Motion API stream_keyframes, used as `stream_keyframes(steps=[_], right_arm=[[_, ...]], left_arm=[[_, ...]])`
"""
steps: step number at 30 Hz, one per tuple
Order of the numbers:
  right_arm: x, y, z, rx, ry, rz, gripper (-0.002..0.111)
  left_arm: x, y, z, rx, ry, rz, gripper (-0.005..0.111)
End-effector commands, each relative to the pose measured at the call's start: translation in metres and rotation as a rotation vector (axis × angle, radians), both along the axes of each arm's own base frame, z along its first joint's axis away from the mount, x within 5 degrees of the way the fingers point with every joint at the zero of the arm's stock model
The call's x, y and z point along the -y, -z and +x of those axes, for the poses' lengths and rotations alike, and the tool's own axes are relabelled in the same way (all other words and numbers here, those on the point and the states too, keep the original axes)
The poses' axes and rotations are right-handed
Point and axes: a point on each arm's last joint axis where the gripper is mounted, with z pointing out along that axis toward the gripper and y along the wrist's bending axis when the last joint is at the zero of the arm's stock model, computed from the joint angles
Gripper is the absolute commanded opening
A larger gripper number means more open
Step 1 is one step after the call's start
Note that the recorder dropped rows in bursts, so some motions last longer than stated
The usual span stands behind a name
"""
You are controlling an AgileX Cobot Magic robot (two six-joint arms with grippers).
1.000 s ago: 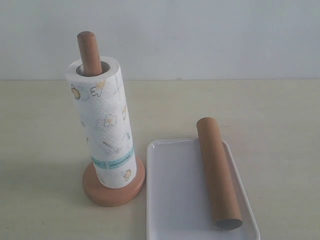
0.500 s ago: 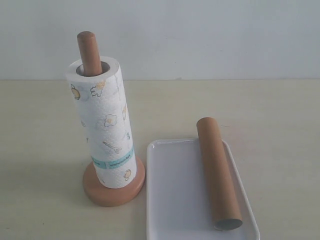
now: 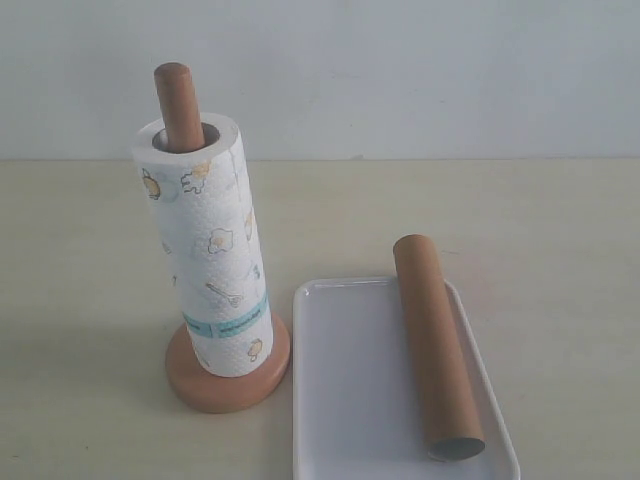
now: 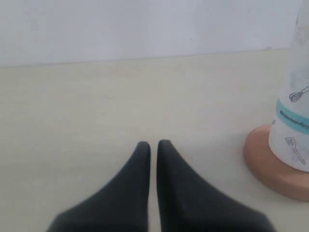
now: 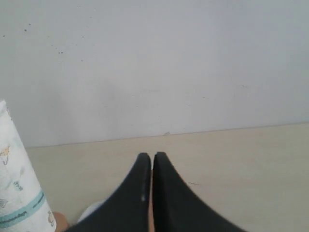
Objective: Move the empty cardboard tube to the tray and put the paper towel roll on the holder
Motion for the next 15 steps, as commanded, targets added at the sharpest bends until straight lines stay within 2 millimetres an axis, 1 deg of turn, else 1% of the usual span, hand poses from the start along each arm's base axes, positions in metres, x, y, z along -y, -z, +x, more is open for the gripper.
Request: stream_keyframes(steps=[1, 4, 11, 15], right_arm=[[0.007, 0.012, 0.002, -0.110, 0.078, -0.040, 0.001], [0.005, 0.015, 0.001, -0.119, 0.060, -0.140, 0.001], [0.001, 0.020, -0.001, -0.128, 0.005, -0.263, 0.001], [0.002, 0.031, -0.002, -0.241, -0.006, -0.315, 0.001]], left_arm=[[0.000, 0.001, 0.000, 0.004, -0.004, -0.002, 0.004], [0.000, 0.001, 0.000, 0.004, -0.004, -0.002, 0.004], [0.000, 0.001, 0.000, 0.004, -0.004, -0.002, 0.004], [0.000, 0.001, 0.000, 0.004, -0.004, -0.002, 0.004]])
